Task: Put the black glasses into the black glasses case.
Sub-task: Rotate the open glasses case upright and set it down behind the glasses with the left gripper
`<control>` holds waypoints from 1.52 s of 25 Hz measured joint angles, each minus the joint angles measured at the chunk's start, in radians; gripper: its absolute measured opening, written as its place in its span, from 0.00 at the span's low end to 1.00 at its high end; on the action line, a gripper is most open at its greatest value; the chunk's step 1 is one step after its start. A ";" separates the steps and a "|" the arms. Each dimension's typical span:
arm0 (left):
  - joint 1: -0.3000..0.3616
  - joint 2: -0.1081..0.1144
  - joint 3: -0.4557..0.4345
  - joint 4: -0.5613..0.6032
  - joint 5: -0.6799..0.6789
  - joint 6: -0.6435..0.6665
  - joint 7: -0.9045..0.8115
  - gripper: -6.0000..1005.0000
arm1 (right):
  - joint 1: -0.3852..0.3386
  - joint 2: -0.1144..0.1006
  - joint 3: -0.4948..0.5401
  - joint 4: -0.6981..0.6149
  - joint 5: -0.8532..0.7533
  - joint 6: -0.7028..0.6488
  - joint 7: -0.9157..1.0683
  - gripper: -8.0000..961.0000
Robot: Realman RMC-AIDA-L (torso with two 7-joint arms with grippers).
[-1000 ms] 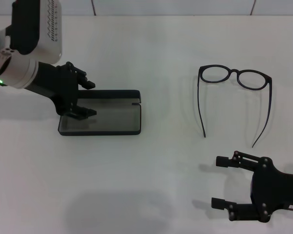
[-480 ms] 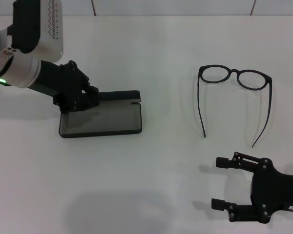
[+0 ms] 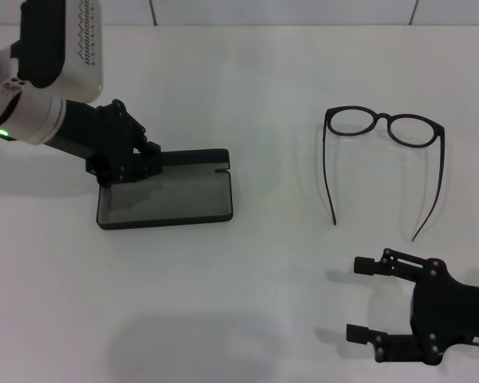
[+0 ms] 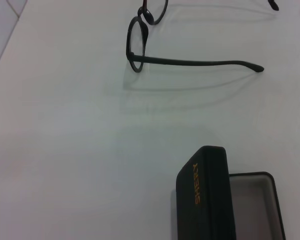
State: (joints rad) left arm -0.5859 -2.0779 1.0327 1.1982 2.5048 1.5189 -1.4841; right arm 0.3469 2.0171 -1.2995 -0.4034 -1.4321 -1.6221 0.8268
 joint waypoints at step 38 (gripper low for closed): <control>0.105 -0.011 0.125 0.123 -0.239 -0.003 -0.065 0.23 | 0.003 -0.003 0.011 -0.001 0.007 0.001 -0.003 0.87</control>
State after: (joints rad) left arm -0.4806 -2.0887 1.1576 1.3215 2.2663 1.5160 -1.5491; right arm 0.3497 2.0142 -1.2884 -0.4045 -1.4247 -1.6214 0.8239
